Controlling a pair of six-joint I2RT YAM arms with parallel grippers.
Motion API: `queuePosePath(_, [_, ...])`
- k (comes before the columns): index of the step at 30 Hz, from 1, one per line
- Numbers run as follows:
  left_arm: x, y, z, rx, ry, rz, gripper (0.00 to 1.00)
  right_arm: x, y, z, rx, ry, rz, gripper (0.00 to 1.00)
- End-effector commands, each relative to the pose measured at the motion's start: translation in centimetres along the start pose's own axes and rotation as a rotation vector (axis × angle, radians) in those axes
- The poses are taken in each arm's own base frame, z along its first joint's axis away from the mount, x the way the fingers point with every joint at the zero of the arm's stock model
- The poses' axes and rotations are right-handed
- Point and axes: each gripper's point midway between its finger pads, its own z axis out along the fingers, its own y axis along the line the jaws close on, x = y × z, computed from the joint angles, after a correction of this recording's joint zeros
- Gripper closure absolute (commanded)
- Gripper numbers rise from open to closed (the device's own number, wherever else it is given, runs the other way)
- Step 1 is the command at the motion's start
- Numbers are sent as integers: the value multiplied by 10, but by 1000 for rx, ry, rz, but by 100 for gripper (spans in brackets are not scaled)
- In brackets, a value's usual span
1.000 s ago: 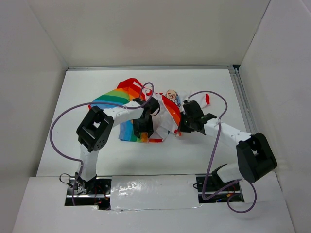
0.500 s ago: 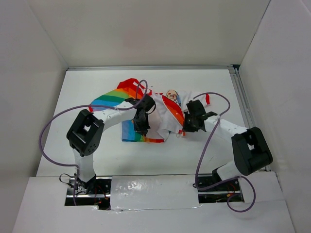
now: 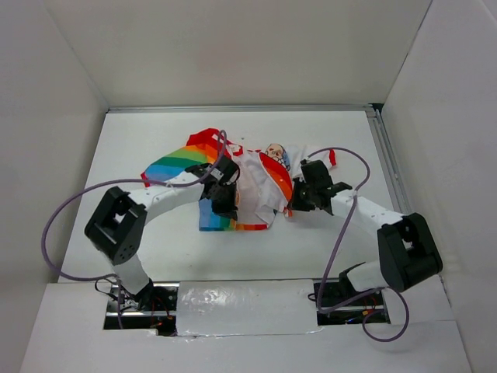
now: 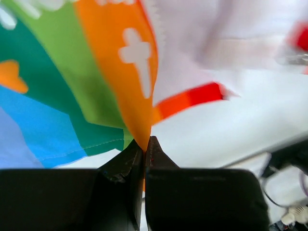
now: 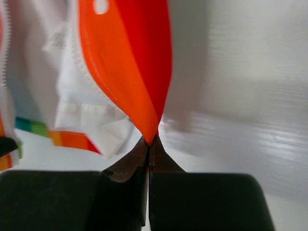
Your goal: Zip up the jacket
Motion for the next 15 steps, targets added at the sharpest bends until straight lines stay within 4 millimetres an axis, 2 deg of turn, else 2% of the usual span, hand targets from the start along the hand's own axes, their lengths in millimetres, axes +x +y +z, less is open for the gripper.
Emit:
queuePosePath(1, [-15, -46, -36, 272, -131, 119, 100, -13, 39, -17, -188, -78, -63, 100])
queuePosePath(2, [-14, -53, -41, 325, -153, 163, 100, -13, 48, -23, -232, -94, -82, 100])
queuePosePath(3, [-4, -52, -40, 369, -153, 192, 100, -6, 50, -25, -258, -87, -88, 100])
queuePosePath(4, [-10, -67, -57, 459, -216, 220, 100, -11, 66, -36, -340, -124, -104, 100])
queuePosePath(8, [-5, -76, -72, 558, -263, 258, 100, -3, 96, -58, -535, -155, -156, 100])
queuePosePath(13, [-6, -86, -91, 633, -325, 281, 100, -6, 116, -85, -655, -238, -206, 100])
queuePosePath(15, [-13, -92, -104, 673, -389, 290, 100, 0, 123, -92, -706, -240, -224, 100])
